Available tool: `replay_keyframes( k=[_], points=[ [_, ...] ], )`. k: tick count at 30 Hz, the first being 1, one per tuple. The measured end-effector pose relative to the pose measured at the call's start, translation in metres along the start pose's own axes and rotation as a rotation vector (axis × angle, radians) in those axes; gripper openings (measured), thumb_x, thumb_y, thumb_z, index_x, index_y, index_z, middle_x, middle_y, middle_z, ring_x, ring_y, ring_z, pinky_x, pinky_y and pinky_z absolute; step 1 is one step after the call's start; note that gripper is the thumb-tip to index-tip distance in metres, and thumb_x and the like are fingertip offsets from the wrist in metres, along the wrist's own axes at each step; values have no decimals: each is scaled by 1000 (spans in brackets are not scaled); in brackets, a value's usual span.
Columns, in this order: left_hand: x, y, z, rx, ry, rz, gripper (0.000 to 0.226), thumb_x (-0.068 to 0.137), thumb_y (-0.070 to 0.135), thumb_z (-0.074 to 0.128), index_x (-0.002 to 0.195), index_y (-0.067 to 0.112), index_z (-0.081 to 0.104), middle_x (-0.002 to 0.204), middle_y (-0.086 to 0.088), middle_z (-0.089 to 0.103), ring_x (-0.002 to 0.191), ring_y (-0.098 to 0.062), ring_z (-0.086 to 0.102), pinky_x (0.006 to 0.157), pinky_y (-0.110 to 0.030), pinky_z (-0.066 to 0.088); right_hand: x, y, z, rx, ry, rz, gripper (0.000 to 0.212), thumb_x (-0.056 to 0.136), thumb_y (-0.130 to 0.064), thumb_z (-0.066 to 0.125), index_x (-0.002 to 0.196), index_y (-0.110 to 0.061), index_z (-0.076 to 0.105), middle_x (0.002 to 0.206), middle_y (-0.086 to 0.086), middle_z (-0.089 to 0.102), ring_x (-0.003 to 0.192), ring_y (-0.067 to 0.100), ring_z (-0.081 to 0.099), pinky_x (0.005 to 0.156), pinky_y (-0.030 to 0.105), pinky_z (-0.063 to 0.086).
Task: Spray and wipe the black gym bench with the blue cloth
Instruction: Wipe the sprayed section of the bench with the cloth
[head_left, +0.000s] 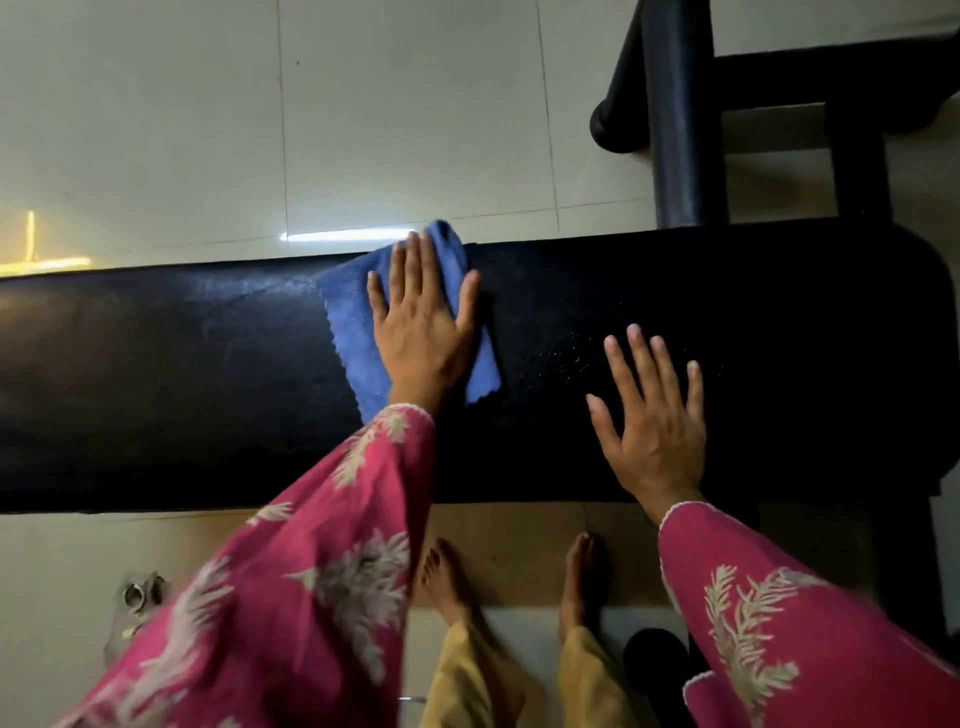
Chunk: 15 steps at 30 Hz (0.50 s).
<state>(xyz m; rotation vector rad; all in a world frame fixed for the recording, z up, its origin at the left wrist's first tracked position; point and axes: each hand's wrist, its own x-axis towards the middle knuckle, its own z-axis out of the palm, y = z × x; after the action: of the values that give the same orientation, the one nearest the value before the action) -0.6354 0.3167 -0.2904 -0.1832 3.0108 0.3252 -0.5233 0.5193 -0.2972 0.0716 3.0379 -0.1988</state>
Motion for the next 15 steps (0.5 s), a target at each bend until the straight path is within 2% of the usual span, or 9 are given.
replay_keyframes(
  k=[1, 2, 4, 6, 7, 10, 11, 12, 15],
  points=[
    [1, 13, 2, -25, -9, -102, 72, 94, 57, 22, 149, 14, 7, 158, -2, 10, 145, -15, 3, 117, -41, -6, 0, 0, 1, 3, 6, -1, 58, 93, -49, 24, 145, -24, 22, 153, 3, 24, 139, 20, 21, 112, 47, 14],
    [0, 27, 4, -30, -33, -117, 73, 94, 58, 21, 149, 12, 4, 158, -3, 6, 145, -15, -1, 116, -41, -9, 0, 0, 1, 7, 13, 0, 57, 92, -48, 25, 144, -24, 23, 152, 3, 25, 139, 20, 21, 112, 47, 14],
    [-8, 36, 4, -2, -80, 74, 78, 91, 62, 16, 149, 12, 3, 158, -3, 5, 145, -15, -1, 114, -41, -11, 1, 1, 1, 7, 21, -1, 57, 92, -48, 25, 144, -24, 24, 152, 3, 26, 139, 20, 21, 112, 46, 13],
    [-5, 16, 1, 39, -85, 290, 78, 88, 63, 12, 149, 13, 9, 157, -2, 12, 145, -15, 6, 115, -40, -7, 0, 0, 1, -8, 31, -7, 57, 93, -47, 26, 144, -23, 24, 152, 3, 26, 139, 20, 20, 112, 46, 12],
    [0, 5, 0, 40, -59, 282, 76, 89, 62, 12, 149, 14, 11, 157, -2, 15, 144, -15, 9, 116, -40, -4, 0, 1, 1, -12, 38, -7, 57, 92, -47, 26, 144, -23, 24, 152, 4, 26, 139, 20, 21, 112, 45, 12],
    [5, 0, 2, -5, -11, -57, 72, 94, 57, 18, 149, 12, 7, 158, -4, 9, 145, -15, 3, 117, -41, -6, 0, 1, 1, -6, 44, -12, 57, 92, -47, 27, 144, -23, 24, 152, 3, 26, 138, 20, 21, 112, 45, 13],
    [-1, 10, 4, -7, -12, -76, 74, 94, 58, 17, 148, 10, 5, 158, -5, 6, 145, -17, 1, 116, -41, -8, 0, 1, 1, -3, 48, -12, 57, 92, -46, 27, 144, -23, 24, 152, 3, 26, 138, 20, 22, 112, 45, 13],
    [-12, 19, 4, -9, -22, -17, 76, 92, 59, 15, 148, 8, 4, 158, -6, 5, 145, -17, 0, 116, -40, -9, 0, 1, 0, 0, 51, -11, 57, 92, -46, 28, 144, -23, 25, 152, 3, 27, 138, 21, 22, 111, 46, 13],
    [-37, 5, 5, 39, -77, 323, 78, 90, 62, 14, 148, 10, 11, 157, -6, 13, 144, -15, 6, 116, -39, -2, 0, 0, 0, -4, 63, -7, 56, 92, -46, 28, 143, -23, 27, 151, 4, 29, 138, 20, 23, 111, 46, 14]
  ],
)
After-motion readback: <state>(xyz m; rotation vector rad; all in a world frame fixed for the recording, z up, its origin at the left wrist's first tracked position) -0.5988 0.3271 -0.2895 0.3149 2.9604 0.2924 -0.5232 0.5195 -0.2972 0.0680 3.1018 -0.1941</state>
